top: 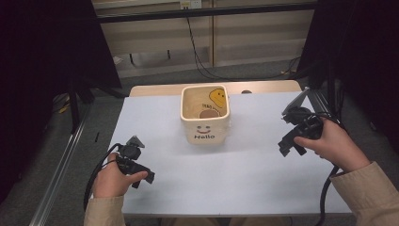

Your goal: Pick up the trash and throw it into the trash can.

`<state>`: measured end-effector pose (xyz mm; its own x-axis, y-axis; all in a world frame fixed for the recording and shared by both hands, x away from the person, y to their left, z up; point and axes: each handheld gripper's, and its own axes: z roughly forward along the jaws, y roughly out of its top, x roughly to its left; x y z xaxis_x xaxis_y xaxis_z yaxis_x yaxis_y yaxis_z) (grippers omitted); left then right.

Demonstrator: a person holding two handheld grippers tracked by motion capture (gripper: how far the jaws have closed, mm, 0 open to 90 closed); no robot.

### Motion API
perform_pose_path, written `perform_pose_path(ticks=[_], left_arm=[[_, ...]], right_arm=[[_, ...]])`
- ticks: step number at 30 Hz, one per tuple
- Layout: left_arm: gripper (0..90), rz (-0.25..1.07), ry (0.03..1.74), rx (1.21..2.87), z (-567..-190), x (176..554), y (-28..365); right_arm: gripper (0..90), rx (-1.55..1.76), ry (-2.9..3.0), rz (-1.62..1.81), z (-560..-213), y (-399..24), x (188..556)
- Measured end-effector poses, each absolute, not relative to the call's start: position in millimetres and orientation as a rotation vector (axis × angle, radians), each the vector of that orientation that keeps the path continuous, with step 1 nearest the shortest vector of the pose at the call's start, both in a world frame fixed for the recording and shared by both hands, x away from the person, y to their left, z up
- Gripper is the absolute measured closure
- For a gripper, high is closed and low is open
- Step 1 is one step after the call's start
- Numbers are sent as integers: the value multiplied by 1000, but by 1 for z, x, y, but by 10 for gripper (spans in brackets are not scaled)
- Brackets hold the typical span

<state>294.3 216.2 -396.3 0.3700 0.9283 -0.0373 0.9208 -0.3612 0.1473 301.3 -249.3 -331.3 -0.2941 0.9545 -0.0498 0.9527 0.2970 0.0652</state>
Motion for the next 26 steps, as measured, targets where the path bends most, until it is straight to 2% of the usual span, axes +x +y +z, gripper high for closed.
perform_pose_path(ticks=[26], left_arm=[[60, 93, 1688, 2475, -397, 296, 216]], right_arm=[[67, 1857, 2477, 31, -427, -262, 257]])
